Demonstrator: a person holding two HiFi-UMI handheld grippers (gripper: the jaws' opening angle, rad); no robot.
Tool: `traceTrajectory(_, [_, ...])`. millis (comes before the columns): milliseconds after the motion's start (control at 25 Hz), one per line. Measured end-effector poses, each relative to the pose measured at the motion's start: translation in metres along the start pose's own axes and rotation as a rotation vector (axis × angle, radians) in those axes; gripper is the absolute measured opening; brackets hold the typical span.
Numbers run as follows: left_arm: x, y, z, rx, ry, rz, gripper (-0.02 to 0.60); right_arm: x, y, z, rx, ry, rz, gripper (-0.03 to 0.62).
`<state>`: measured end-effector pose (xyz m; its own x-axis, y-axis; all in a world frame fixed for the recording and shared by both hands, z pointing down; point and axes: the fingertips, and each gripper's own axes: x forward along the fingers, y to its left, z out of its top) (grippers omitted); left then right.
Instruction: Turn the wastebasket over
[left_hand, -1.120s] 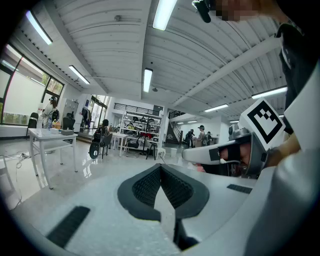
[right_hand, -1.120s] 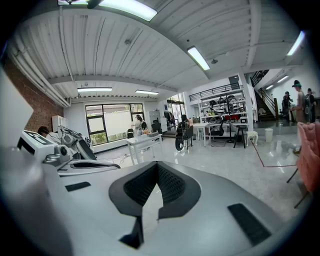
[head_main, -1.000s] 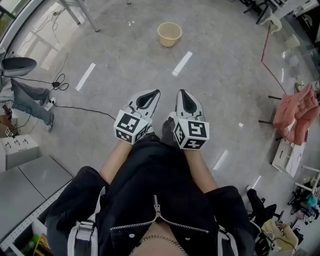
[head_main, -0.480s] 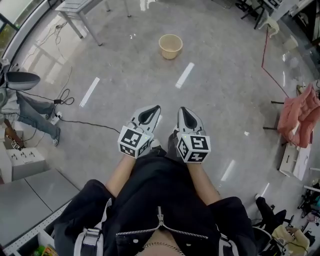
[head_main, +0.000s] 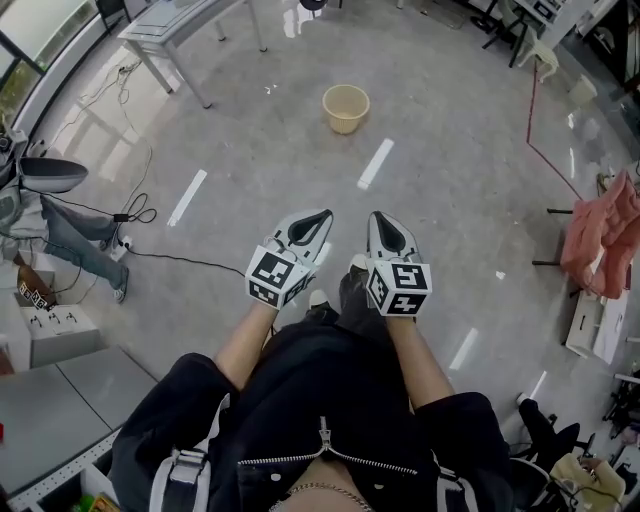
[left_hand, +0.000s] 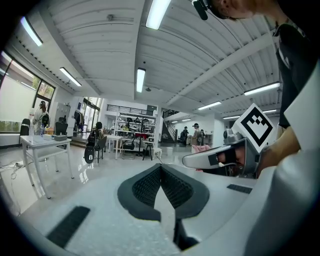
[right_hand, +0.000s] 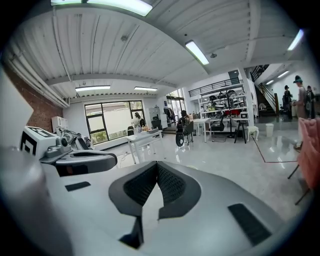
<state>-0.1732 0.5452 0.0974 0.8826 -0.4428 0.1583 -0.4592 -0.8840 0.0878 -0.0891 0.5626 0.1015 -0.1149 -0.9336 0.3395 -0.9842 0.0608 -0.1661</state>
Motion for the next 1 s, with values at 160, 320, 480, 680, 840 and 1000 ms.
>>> traceTrajectory(160, [0.016,0.007,0.007,-0.013,-0.004,0.004,0.005,0.009,-0.006,0.003,-0.017,0.011,-0.004,0.011])
traceTrajectory(320, [0.035,0.015,0.008,-0.014,-0.001,0.000,0.005,0.023,-0.021,0.007,-0.005,0.011,-0.013,0.011])
traceTrajectory(480, [0.055,0.026,0.011,-0.019,0.002,0.008,0.005,0.040,-0.042,0.012,0.004,0.016,-0.025,0.011])
traceTrajectory(680, [0.081,0.044,0.011,-0.031,0.015,0.014,0.005,0.063,-0.062,0.022,0.018,0.016,-0.024,0.011])
traceTrajectory(840, [0.114,0.060,0.014,-0.042,0.027,0.013,0.005,0.092,-0.084,0.030,0.031,0.022,-0.016,0.011])
traceTrajectory(1000, [0.157,0.081,0.019,-0.038,0.048,0.010,0.005,0.127,-0.111,0.045,0.038,0.029,-0.011,0.011])
